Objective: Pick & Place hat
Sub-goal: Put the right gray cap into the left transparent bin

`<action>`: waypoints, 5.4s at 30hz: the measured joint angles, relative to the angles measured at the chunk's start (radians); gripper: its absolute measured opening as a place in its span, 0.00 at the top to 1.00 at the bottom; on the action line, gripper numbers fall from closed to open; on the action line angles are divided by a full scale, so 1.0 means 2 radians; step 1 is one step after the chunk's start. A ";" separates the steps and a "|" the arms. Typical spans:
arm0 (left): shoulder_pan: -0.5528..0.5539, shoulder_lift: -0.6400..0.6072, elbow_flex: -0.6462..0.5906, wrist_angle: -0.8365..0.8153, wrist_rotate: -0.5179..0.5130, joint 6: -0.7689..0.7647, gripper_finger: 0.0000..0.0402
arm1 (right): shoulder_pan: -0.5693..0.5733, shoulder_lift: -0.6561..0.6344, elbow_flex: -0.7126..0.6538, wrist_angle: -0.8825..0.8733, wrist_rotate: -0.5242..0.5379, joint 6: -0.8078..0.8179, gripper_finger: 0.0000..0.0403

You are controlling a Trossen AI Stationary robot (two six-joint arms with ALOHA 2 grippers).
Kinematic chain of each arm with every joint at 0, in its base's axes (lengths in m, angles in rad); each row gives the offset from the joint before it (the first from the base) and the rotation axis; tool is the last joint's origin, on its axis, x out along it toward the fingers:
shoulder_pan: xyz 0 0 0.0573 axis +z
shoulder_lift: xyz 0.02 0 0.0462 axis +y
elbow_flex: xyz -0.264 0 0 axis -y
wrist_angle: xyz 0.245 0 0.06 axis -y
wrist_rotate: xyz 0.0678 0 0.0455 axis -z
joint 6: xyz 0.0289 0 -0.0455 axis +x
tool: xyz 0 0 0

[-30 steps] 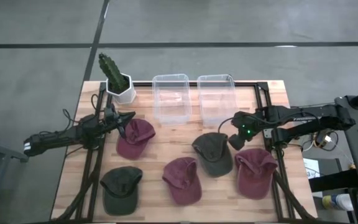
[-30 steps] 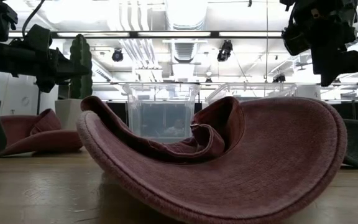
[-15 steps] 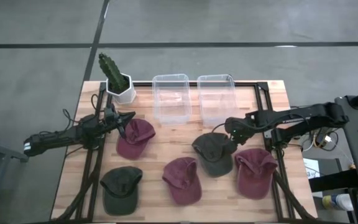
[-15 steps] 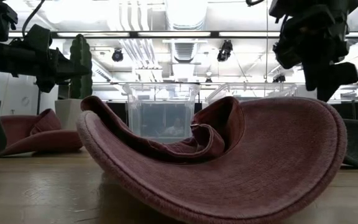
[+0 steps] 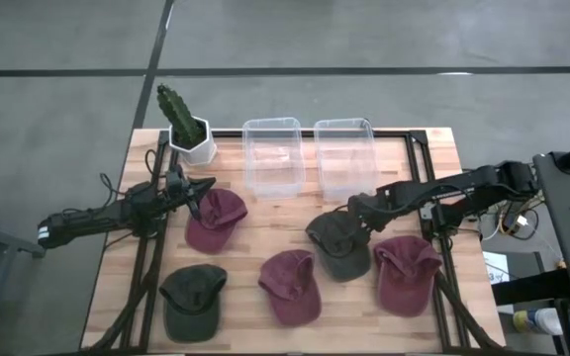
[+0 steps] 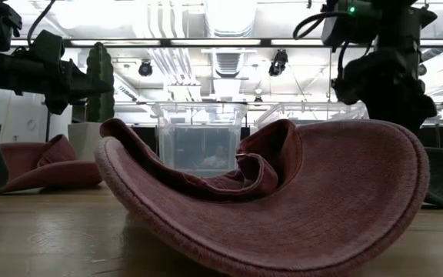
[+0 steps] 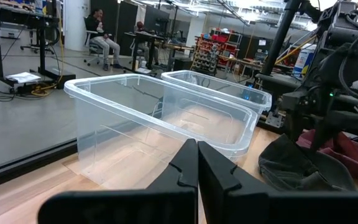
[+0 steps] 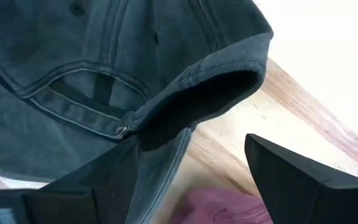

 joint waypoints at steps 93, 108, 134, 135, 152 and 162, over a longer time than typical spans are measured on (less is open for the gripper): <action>0.000 0.000 0.000 0.006 0.000 -0.002 1.00 | 0.074 -0.333 -0.006 0.511 -0.080 -0.284 0.97; 0.000 0.000 0.000 0.007 0.000 -0.002 1.00 | 0.074 -0.293 -0.007 0.642 -0.172 -0.353 0.97; 0.000 0.000 -0.001 0.191 0.026 -0.167 1.00 | 0.072 -0.098 0.045 0.510 0.413 -0.166 0.97; 0.000 0.000 -0.001 0.207 0.032 -0.172 1.00 | 0.072 -0.087 0.056 0.510 0.423 -0.183 0.97; -0.004 0.131 0.129 0.268 0.135 -0.187 0.86 | 0.039 0.071 0.274 0.433 0.435 -0.350 0.97; -0.004 0.294 0.240 0.267 0.187 -0.132 0.70 | 0.032 0.079 0.294 0.431 0.549 -0.374 0.97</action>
